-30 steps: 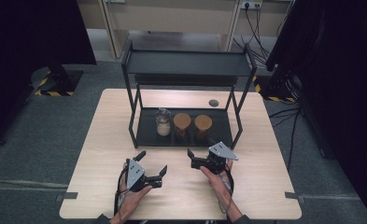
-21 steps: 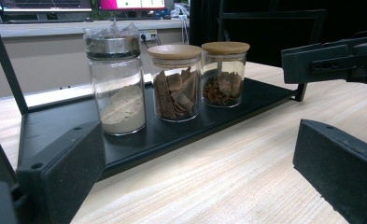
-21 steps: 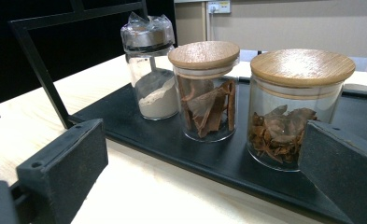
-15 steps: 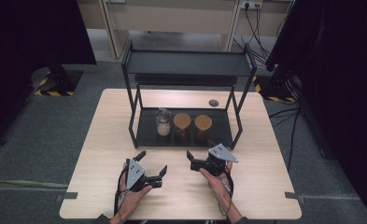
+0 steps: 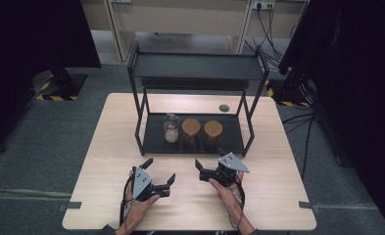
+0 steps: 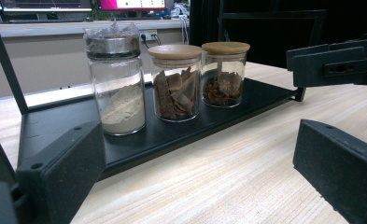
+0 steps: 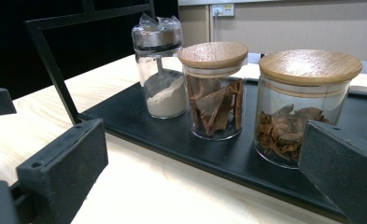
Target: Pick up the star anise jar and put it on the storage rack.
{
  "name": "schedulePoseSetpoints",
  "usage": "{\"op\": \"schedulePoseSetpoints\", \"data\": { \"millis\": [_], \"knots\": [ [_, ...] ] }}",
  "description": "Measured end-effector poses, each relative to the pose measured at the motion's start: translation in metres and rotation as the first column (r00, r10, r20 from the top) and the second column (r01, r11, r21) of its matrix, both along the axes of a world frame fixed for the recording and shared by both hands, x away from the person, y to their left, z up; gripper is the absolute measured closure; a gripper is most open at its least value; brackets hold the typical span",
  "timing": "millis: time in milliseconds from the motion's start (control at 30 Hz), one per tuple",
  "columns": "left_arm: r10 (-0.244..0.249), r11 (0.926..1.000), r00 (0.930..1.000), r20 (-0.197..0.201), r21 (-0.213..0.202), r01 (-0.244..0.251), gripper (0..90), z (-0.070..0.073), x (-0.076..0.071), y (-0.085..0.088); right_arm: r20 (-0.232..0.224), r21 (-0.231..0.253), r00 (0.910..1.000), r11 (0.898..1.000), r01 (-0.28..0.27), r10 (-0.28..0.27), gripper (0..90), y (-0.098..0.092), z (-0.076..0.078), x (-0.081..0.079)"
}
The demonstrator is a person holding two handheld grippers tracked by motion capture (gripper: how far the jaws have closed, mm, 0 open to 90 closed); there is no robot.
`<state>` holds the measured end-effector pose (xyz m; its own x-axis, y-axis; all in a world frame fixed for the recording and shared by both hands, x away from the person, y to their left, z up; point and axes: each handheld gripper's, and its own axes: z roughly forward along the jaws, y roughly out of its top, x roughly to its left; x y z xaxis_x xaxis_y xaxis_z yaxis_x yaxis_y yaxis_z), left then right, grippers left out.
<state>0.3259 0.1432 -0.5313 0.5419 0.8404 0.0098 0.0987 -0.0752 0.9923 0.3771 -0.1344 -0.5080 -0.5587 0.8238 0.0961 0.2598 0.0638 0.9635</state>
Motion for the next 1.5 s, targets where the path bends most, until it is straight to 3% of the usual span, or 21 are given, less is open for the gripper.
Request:
{"op": "schedulePoseSetpoints", "data": {
  "millis": [1500],
  "knots": [
    [-0.001,1.0000,1.0000,-0.001,0.000,0.001,2.0,0.000,0.000,0.000,0.003,0.010,0.9988,0.999,-0.050,0.050,1.8,0.005,-0.002,-0.020]
  ]
}}
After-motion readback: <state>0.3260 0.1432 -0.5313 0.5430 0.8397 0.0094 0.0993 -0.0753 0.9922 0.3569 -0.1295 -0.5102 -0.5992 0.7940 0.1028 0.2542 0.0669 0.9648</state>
